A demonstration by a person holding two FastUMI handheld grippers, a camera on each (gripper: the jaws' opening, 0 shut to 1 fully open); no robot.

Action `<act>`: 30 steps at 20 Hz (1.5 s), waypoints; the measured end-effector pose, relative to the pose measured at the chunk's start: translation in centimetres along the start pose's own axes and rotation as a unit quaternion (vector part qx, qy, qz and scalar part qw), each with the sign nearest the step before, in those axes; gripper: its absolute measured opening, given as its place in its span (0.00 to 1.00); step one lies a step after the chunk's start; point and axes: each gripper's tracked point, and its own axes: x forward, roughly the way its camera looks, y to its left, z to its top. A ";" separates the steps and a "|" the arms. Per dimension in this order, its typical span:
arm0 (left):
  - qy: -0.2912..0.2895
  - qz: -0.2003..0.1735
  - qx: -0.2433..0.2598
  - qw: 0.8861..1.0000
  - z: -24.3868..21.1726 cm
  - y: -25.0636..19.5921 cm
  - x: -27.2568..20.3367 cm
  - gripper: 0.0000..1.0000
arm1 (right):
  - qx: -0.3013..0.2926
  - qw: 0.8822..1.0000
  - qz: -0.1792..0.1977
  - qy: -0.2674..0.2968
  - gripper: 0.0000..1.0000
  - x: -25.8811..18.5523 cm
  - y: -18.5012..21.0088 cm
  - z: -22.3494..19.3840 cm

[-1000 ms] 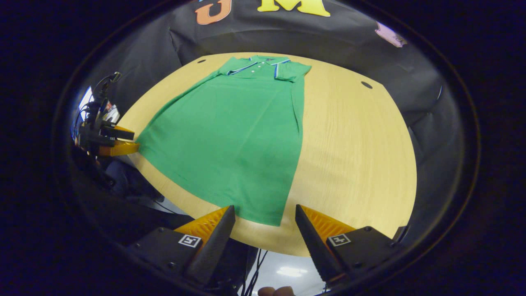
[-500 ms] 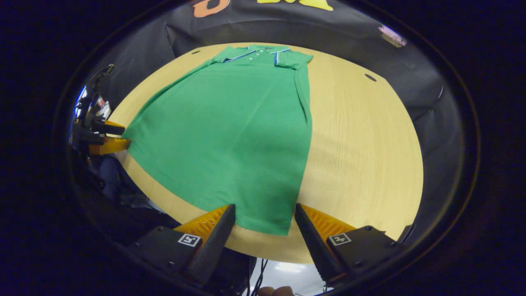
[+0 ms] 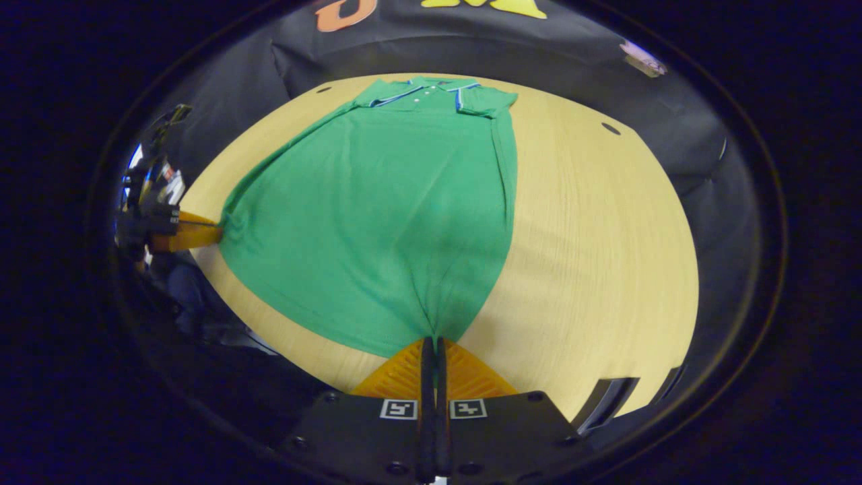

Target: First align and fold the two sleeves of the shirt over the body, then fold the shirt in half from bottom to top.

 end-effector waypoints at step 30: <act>-0.168 -0.022 -0.042 0.985 22.9 3.3 -6.2 0.04 | 0.145 0.973 0.079 -0.162 0.02 -7.5 -5.4 24.1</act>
